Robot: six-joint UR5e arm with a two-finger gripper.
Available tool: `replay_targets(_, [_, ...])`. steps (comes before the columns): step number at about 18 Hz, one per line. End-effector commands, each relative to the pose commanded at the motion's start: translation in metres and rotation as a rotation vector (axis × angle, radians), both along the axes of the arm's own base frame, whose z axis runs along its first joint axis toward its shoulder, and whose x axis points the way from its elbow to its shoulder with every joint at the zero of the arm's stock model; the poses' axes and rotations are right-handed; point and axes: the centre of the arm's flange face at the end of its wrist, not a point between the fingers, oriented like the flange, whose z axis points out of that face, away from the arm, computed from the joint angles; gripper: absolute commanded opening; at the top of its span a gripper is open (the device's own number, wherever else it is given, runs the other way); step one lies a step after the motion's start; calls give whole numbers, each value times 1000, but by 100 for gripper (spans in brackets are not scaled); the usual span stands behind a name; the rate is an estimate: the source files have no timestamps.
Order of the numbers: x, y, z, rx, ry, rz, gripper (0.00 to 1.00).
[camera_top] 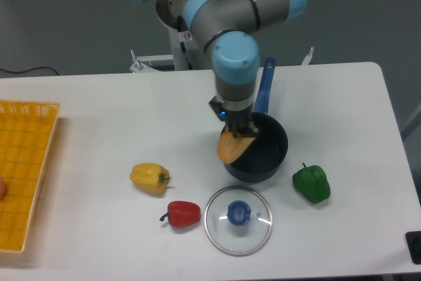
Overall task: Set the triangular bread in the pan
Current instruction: 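Carry the bread slice over the black saucepan and lower it inside, then open the gripper to release the bread into the saucepan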
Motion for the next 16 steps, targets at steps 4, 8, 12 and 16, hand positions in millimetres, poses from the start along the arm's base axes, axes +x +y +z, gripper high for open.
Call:
replay_targets(4, [-3,0,-19,-23,-29,1,20])
replay_targets(8, [-3,5,-33,-33,-46,-5,20])
replay_targets(12, [-2,4,-38,-39,-57,-5,20])
replay_targets(16, [-3,6,-44,-43,-62,-6,21])
